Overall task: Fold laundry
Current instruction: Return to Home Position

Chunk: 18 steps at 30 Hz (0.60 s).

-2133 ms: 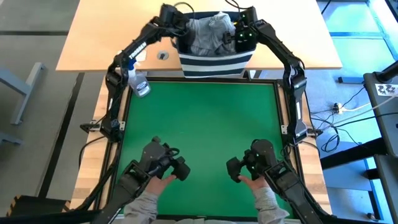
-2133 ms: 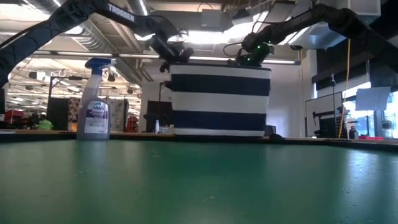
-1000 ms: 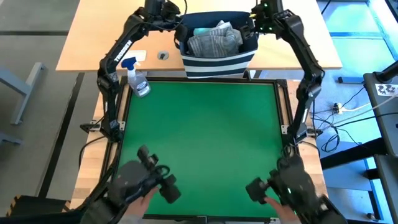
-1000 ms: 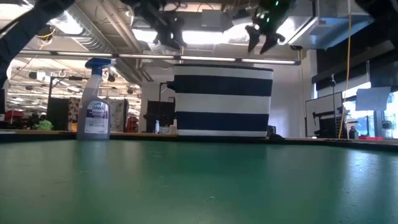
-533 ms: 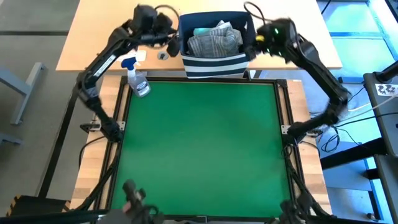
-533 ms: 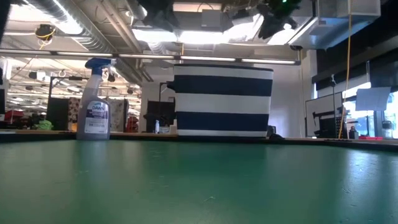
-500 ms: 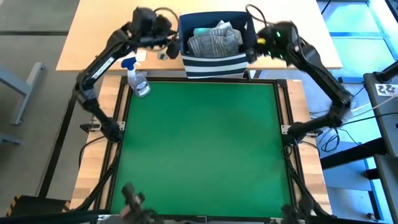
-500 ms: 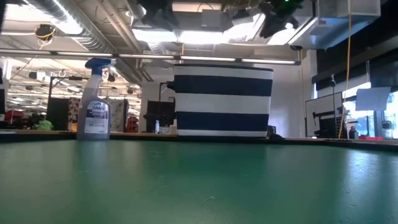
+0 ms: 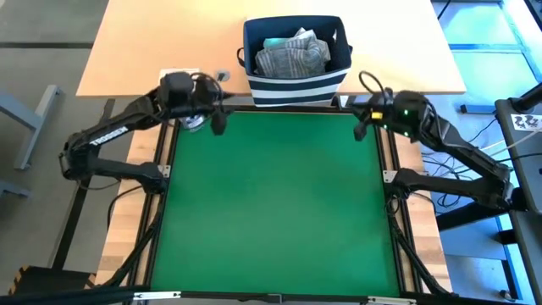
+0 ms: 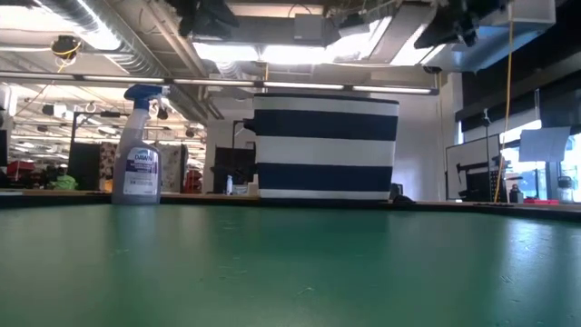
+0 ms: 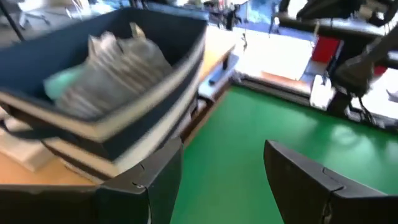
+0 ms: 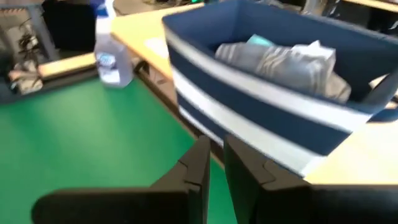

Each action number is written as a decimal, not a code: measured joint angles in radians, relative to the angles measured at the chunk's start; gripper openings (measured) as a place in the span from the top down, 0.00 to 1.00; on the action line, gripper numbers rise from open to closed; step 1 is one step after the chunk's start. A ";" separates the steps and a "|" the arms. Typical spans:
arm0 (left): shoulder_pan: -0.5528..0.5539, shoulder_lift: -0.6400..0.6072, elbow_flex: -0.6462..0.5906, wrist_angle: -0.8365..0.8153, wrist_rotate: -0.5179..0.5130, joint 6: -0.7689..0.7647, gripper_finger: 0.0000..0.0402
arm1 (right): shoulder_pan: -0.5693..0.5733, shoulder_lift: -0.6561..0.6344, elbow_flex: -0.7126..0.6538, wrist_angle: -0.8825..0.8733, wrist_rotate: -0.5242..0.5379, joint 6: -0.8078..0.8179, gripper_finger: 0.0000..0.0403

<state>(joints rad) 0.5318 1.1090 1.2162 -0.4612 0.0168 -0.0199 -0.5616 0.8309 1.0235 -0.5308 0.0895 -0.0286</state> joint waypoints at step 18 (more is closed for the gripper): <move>-0.265 -0.285 -0.591 0.449 0.050 -0.062 0.46 | 0.032 -0.267 -0.496 0.263 -0.262 0.226 0.88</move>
<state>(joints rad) 0.2672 0.8245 0.6250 -0.0126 0.0668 -0.0819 -0.5295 0.5642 0.5276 -0.2683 -0.1725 0.1973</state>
